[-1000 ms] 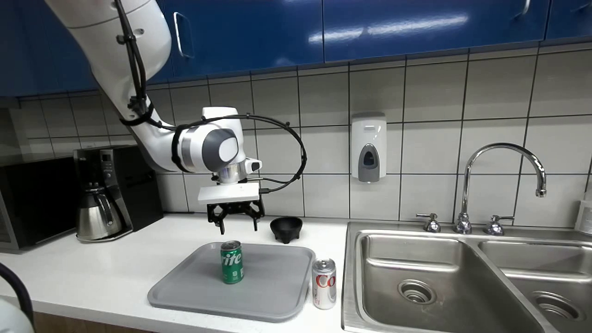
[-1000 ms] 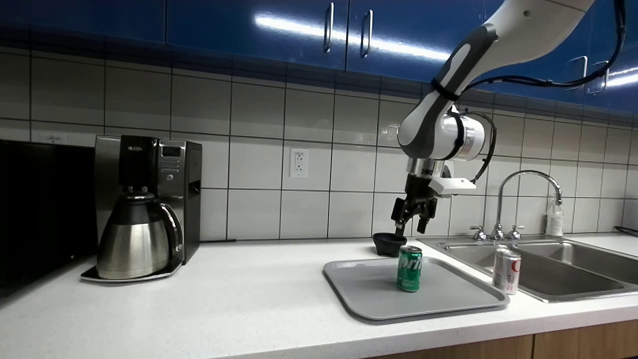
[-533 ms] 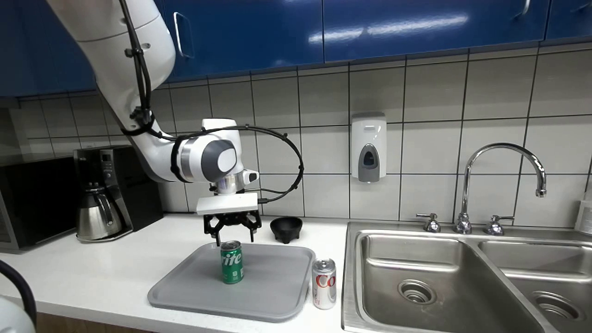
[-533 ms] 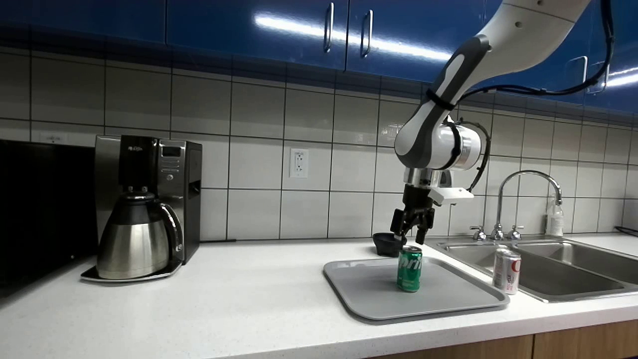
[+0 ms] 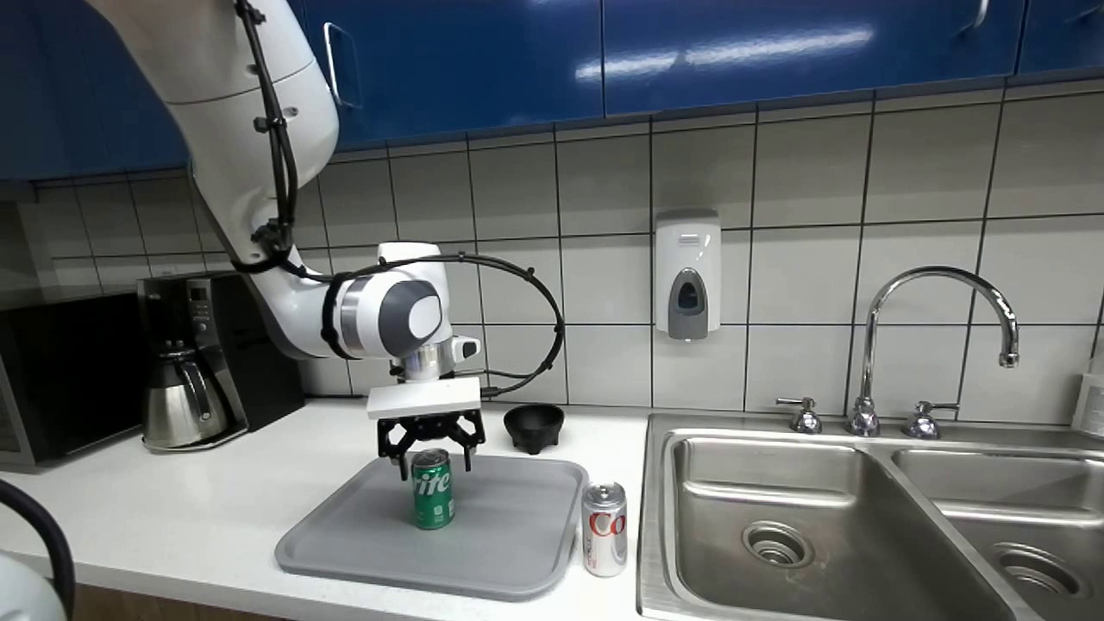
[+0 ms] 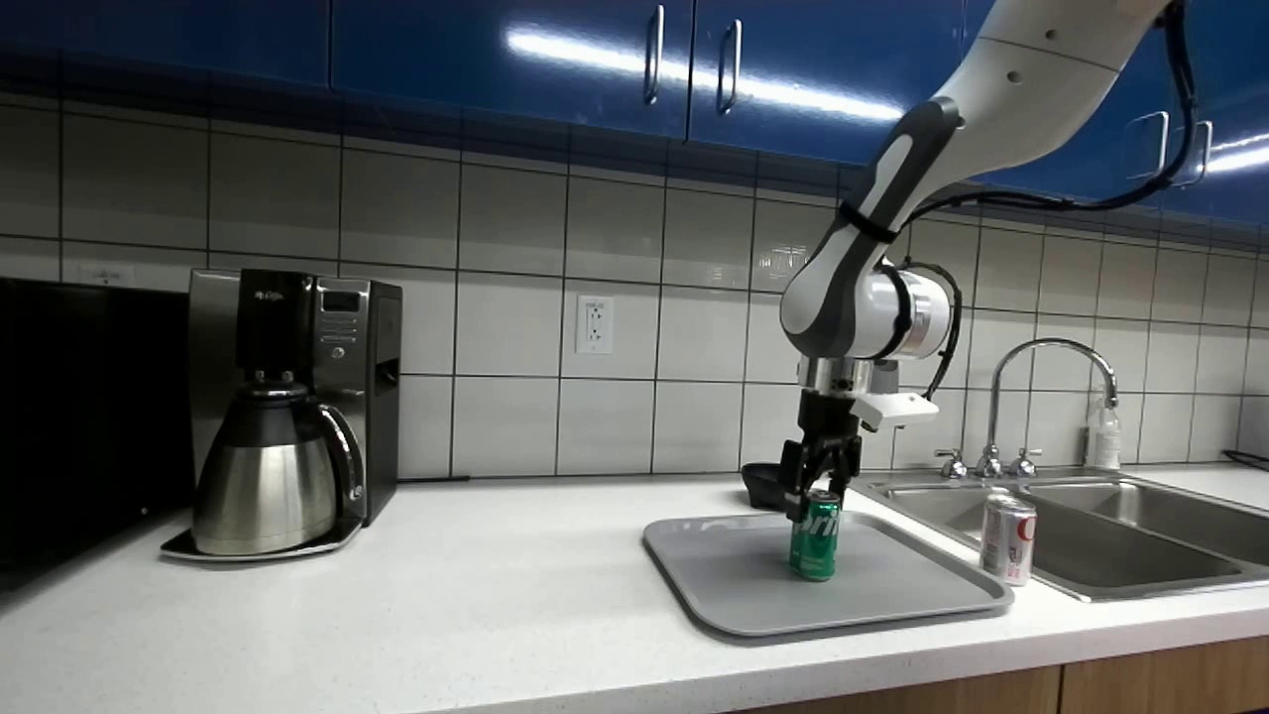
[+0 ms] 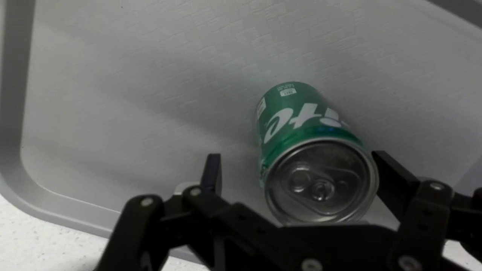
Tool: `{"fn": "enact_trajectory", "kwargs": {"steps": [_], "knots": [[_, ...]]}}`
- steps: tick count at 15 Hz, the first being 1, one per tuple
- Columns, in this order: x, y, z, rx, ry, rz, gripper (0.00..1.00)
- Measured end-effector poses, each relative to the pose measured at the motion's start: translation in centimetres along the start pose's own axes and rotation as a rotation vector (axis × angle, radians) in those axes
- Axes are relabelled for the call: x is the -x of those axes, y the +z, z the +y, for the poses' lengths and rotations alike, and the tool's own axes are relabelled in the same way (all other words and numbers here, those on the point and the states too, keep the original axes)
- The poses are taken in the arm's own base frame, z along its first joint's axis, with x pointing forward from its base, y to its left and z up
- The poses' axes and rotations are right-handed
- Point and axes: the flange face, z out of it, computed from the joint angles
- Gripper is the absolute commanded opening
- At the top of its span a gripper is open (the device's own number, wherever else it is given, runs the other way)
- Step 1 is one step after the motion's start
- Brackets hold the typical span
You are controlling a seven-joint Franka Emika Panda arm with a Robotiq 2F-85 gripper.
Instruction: Pick up the silver coke can and put it on the kitchen counter to the right of the gray tray, pick up the green sprite can and put it on the kitchen counter to the left of the gray tray
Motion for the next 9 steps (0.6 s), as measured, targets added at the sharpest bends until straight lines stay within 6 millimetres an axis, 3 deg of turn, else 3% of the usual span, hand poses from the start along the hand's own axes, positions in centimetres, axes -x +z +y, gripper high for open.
{"fn": "enact_trajectory", "kwargs": {"steps": [9], "knots": [[0.09, 1.11, -0.18, 0.013, -0.046, -0.029, 1.0]]}}
